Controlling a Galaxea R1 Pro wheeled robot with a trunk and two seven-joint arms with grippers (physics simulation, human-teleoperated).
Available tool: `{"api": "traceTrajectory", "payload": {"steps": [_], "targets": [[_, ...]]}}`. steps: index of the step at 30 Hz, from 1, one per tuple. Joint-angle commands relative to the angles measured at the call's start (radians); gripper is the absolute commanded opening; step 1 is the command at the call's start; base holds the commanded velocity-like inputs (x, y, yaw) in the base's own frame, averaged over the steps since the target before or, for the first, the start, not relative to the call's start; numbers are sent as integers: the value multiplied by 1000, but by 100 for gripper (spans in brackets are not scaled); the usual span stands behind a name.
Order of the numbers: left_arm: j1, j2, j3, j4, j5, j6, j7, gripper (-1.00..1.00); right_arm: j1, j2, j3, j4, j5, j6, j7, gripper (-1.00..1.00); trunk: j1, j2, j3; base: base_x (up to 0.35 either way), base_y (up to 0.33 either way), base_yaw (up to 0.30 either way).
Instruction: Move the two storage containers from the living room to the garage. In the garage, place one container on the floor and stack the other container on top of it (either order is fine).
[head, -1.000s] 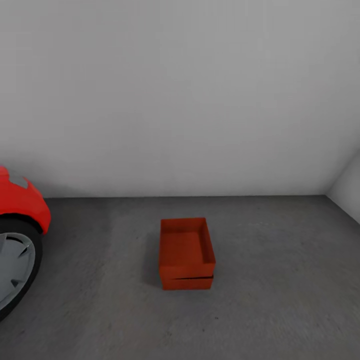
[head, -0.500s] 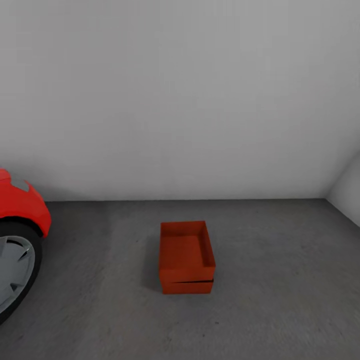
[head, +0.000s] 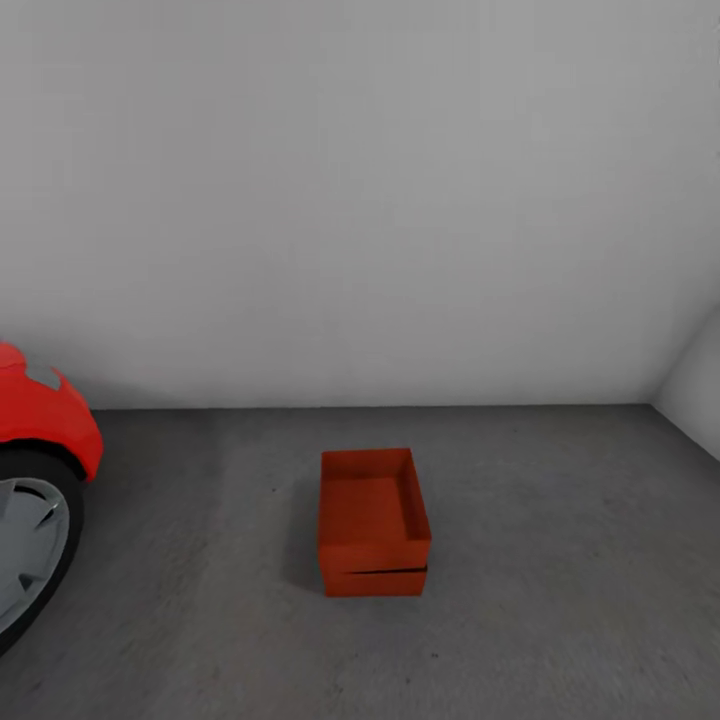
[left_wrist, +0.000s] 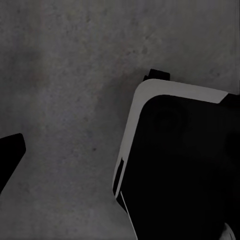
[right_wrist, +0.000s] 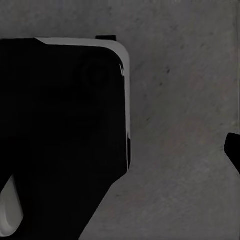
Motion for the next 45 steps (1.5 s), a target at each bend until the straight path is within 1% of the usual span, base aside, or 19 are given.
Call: {"api": "traceTrajectory", "payload": {"steps": [1, 32, 45], "targets": [[-1, 0, -9, 0, 7, -4, 3, 100, -1, 0, 9, 3, -7, -5, 0, 100, 0, -1, 0, 0, 0, 0], [0, 1, -4, -11, 10, -10, 4, 100, -1, -6, 9, 3, -8, -5, 1, 100, 0, -1, 50, 0, 0, 0], [0, 1, -4, -11, 10, -11, 4, 100, -1, -3, 10, 3, -8, -5, 0, 100, 0, -1, 71, 0, 0, 0]]}}
